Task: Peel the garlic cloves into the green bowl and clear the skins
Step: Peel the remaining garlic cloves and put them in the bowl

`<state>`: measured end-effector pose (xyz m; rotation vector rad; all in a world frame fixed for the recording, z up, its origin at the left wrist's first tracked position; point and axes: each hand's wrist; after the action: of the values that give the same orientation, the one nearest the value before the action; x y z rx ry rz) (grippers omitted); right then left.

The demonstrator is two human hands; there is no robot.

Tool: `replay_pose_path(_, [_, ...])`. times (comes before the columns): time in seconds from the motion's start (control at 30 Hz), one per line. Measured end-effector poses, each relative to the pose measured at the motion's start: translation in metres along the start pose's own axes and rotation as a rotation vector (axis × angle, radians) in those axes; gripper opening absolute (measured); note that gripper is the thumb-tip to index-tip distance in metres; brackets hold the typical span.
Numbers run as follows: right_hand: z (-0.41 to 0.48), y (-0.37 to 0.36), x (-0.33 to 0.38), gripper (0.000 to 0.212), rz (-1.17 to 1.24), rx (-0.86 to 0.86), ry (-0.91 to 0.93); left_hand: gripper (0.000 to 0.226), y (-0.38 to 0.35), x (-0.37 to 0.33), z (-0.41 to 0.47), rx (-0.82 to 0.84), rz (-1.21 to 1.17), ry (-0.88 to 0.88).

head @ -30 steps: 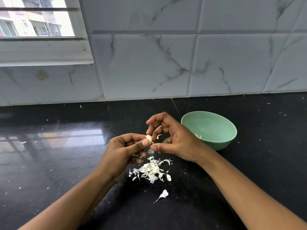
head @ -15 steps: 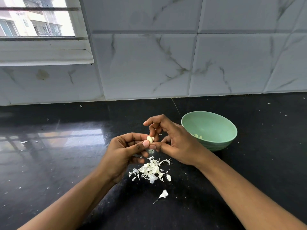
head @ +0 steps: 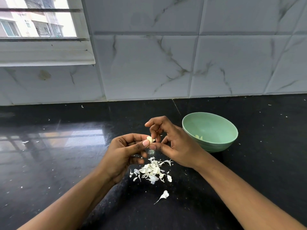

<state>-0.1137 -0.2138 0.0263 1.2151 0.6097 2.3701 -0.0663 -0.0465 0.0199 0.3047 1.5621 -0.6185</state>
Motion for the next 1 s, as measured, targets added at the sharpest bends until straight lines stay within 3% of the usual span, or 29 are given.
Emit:
replay_pose_path(0.73, [0.0002, -0.0028, -0.0017, 0.055, -0.070, -0.043, 0.044, 0.011, 0.0011, -0.0023, 0.0009, 0.026, -0.054, 0.048])
replay_pose_path(1.0, [-0.0001, -0.0042, 0.0000, 0.052, -0.064, -0.070, 0.056, 0.023, 0.0015, -0.0013, 0.0011, 0.024, -0.084, 0.051])
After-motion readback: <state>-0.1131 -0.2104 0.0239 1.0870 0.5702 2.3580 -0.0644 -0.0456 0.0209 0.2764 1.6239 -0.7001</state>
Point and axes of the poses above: each hand's wrist, its own z-axis towards the middle knuckle, its own y-axis out of the back of the hand, x = y × z, and after that the axes turned 1 degree about z, right-handed
